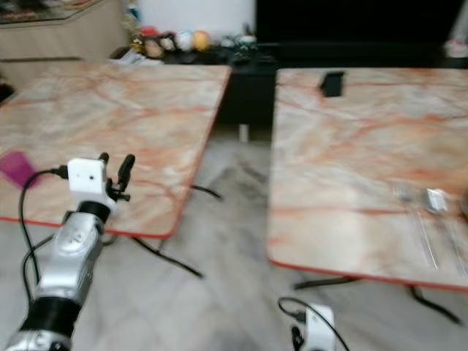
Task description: Setting the table
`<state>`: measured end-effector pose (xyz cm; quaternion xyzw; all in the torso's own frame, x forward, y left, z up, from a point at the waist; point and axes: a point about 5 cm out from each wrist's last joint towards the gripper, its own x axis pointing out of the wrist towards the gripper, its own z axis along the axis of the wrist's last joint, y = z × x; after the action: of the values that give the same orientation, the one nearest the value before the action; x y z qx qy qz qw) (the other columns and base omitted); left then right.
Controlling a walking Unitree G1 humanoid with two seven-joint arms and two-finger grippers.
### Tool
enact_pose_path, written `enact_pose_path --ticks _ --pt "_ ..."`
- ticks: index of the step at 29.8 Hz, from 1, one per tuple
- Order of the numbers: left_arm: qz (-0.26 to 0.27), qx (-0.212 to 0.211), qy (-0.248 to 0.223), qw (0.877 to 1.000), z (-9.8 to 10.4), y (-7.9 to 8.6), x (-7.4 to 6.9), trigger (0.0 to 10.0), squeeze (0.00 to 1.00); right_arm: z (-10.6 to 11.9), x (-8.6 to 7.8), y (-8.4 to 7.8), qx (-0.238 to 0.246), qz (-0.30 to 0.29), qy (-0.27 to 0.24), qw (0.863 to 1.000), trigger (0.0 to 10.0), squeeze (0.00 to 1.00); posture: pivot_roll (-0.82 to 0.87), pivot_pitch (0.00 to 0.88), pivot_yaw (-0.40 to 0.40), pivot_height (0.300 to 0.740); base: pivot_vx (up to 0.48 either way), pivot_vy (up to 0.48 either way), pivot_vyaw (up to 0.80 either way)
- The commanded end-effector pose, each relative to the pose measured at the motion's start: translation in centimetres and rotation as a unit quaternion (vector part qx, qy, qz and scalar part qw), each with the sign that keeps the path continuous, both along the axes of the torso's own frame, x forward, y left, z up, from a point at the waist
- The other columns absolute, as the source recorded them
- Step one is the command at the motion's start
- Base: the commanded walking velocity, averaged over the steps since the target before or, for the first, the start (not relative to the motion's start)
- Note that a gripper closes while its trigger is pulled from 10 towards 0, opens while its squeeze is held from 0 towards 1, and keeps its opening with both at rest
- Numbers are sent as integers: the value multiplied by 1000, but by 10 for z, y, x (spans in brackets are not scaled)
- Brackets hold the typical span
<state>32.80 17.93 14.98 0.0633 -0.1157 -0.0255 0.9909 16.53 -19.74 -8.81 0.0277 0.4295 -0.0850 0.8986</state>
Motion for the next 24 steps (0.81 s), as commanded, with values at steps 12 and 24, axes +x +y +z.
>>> enact_pose_path --ticks 12,24 --pt "7 6 -6 1000 5 5 2 10000 0 0 1 3 7 -1 1 1000 10000 0 18 0 9 740 0 377 800" --pt "18 9 -8 1000 6 12 2 10000 0 0 2 3 7 1 2 1000 10000 0 24 0 5 740 0 378 400"
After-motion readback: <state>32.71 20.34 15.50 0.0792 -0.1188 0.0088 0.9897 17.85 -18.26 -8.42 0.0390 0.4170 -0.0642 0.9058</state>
